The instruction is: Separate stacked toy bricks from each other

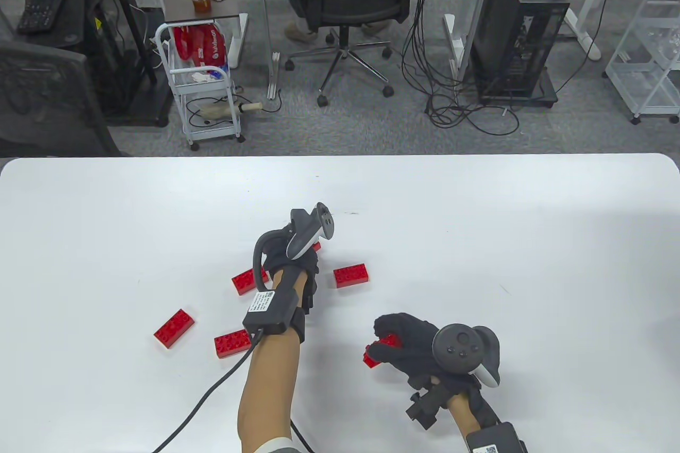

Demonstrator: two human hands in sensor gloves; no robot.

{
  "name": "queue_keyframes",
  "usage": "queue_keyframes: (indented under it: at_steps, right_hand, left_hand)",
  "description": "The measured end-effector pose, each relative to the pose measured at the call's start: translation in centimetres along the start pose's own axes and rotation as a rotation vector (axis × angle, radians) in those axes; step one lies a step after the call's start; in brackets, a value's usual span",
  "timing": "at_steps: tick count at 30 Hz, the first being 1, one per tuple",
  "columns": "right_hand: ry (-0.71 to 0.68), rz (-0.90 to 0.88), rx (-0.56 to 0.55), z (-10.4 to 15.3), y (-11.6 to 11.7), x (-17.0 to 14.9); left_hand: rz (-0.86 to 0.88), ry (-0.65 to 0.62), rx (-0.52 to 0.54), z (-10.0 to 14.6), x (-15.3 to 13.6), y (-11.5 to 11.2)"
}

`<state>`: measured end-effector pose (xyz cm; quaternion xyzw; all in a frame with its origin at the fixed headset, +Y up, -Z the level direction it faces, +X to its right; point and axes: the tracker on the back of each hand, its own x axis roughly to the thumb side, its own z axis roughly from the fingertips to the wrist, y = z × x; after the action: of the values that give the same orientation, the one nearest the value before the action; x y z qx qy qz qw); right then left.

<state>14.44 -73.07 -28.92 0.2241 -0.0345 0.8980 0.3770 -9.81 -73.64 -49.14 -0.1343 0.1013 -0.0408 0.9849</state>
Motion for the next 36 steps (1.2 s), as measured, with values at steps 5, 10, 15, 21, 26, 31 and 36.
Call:
queue_keyframes:
  at_steps: [5,10,15,21,26,31,36]
  right_hand:
    - [0.005,0.0,0.0,0.0,-0.1,-0.1]
    - [0.004,0.001,-0.008,0.0,-0.1,-0.2]
    - [0.002,0.008,-0.007,0.1,-0.2,-0.1]
    - [0.008,-0.006,-0.01,0.3,-0.1,0.0]
    - [0.005,0.017,0.011,0.3,0.3,0.1]
    - [0.0,0.058,0.015,0.3,0.7,0.3]
    - [-0.005,0.102,0.032,0.3,1.2,0.5]
  left_hand:
    - [-0.015,0.002,-0.007,-0.5,0.2,-0.4]
    - [-0.042,-0.001,-0.007,-0.5,0.5,-0.6]
    - [-0.065,-0.014,0.003,0.1,0.3,-0.7]
    - [0.011,-0.112,0.089,2.8,-1.0,0.0]
    - [0.017,-0.209,0.181,6.8,-1.8,1.3]
    - [0.041,-0.292,0.221,10.4,-2.9,2.0]
    - [0.076,-0.372,0.255,14.3,-4.4,2.4]
